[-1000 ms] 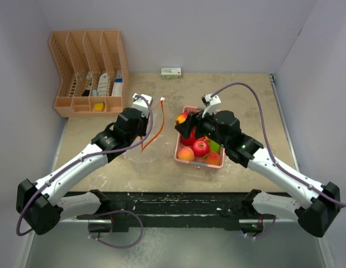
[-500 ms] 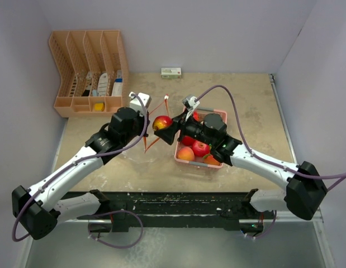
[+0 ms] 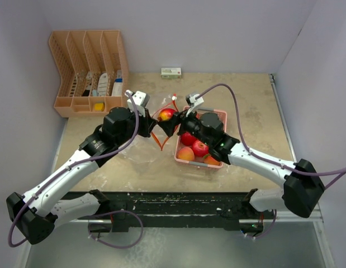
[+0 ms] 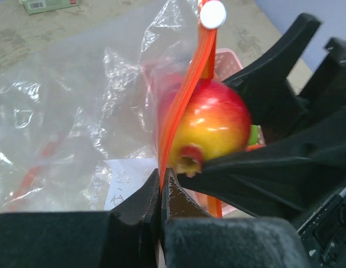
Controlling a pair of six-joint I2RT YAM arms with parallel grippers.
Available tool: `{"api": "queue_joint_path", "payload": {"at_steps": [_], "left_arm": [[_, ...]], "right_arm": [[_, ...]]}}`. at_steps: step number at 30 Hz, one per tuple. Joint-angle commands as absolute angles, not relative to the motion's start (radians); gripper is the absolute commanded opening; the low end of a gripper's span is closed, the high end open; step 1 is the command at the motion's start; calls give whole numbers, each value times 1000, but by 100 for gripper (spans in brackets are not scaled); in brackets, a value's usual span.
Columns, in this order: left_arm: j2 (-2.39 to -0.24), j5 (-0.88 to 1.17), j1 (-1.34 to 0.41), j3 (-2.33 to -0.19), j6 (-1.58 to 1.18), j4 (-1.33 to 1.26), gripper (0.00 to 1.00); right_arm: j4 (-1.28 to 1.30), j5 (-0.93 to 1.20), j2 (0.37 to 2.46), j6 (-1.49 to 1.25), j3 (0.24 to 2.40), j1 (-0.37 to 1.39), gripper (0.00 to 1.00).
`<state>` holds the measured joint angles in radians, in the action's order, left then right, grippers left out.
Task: Place the food in the zip-top bag and seal the zipper
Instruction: Place the fake fruit in the zipper food storage bag, then pick up the fake fruit from the bin.
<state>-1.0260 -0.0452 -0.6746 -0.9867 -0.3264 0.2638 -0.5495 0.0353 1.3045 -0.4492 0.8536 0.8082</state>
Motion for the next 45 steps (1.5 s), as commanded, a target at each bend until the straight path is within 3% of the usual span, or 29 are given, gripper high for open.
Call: {"api": "queue_joint_path", "payload": {"at_steps": [1,6,11,22,29,36,45], "left_arm": [[-997,19,-676,-1006,-371,173,0],[-1005,31,-676,-1007,-383,150,0],[-1026,38,-676,-998,-388,136,0],[-1059,-24,-676,-942,-389,108,0],[-1051,-115,-676,-912,-363,154,0],[-1019,-124,-675,-917,-352,175,0],[-1002,-120,-675,-919,-344,191,0]], "right_arm": [[-400,-146,1339,-369,941,825,61],[-302,-248,1363,-338,976,837,72],[-272,-234,1354,-330,998,842,100],[-179,-181,1204,-340,999,851,100],[9,-360,1082,-466,981,849,98],[318,-580,1191,-616,1034,828,100],[333,-451,1302,-679,956,707,100]]}}
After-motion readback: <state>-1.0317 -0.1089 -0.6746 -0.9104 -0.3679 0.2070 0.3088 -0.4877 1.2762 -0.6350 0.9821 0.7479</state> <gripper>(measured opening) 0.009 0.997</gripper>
